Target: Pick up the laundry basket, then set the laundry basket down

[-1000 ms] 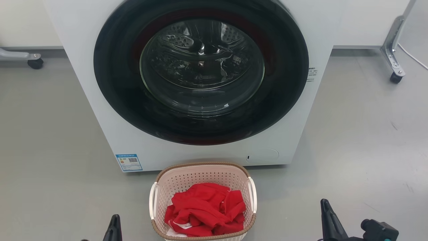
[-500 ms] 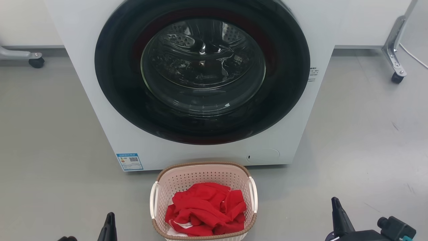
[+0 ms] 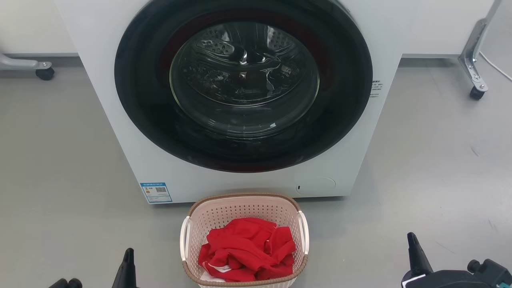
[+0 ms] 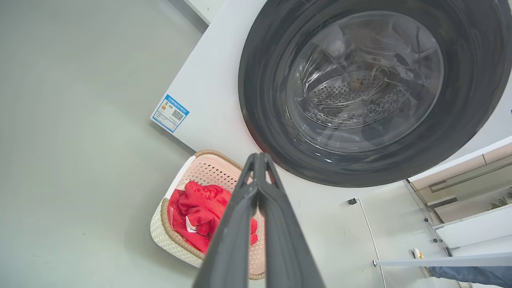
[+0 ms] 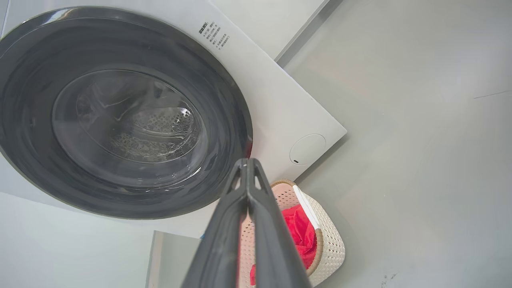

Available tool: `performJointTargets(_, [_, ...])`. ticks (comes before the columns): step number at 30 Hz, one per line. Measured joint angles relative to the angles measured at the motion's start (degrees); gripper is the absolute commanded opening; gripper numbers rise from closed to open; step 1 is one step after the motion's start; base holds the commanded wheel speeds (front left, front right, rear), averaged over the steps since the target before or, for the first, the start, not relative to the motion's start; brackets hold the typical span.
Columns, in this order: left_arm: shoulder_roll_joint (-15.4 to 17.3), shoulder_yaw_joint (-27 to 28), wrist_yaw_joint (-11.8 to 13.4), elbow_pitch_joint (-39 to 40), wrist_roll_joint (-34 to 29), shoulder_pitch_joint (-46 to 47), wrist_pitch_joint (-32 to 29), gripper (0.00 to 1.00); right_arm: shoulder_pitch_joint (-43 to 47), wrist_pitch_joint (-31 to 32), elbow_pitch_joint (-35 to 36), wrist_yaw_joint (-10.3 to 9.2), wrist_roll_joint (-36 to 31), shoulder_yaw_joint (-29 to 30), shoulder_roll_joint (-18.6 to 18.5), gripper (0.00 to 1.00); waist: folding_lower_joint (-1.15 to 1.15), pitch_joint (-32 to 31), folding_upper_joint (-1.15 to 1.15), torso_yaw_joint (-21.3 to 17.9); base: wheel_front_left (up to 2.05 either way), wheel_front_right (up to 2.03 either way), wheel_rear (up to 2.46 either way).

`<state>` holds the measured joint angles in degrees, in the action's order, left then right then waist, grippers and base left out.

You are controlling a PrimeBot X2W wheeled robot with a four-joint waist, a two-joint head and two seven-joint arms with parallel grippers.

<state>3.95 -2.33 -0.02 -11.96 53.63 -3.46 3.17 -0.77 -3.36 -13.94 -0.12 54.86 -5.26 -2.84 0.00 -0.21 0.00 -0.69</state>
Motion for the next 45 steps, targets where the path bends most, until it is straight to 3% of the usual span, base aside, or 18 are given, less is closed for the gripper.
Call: performJointTargets(45, [-1.4,7.1,-6.6,-4.5,35.3,7.1,-9.0,0.0,-3.6,9.2,-3.0,6.32,34.0,12.0,0.3,0.0,0.0,0.3,0.0,0.6,0.0,0.0,0.0])
